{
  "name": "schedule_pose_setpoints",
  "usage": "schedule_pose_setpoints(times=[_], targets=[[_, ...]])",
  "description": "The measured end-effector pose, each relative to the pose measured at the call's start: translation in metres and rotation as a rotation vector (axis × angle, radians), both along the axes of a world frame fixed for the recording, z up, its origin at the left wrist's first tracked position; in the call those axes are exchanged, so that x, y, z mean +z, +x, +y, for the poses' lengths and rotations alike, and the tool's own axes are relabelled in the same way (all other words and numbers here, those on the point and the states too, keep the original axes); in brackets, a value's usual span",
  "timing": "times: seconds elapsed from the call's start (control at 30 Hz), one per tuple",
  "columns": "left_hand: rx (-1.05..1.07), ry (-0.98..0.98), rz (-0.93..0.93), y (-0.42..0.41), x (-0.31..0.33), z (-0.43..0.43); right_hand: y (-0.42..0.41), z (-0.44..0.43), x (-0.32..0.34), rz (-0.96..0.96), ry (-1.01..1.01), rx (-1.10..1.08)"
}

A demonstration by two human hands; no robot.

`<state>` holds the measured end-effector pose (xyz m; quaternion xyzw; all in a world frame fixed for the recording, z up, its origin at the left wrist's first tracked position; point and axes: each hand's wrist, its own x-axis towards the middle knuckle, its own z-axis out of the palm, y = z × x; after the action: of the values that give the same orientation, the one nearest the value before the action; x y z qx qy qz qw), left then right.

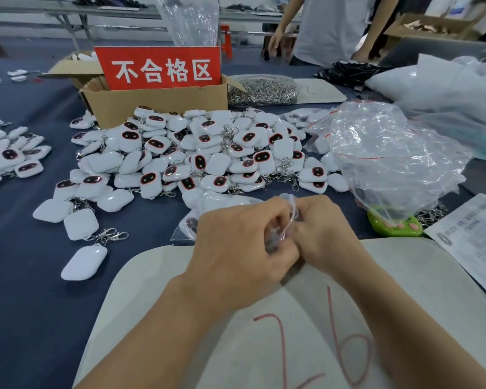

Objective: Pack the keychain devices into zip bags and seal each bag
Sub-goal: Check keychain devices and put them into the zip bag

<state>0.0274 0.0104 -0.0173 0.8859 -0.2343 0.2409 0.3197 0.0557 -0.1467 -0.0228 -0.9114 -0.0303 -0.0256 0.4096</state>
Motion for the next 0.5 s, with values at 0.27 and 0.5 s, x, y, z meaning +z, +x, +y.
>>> schedule_pose_setpoints(times=[0.27,0.5], targets=[[0.119,0.103,-0.070,0.005,-0.010,0.001,0.009,-0.023,-0.005,-0.128,0.088,0.024],[0.079,-0.079,-0.333,0.009,-0.010,0.004,0.015,-0.019,-0.011,-0.195,0.077,0.002]])
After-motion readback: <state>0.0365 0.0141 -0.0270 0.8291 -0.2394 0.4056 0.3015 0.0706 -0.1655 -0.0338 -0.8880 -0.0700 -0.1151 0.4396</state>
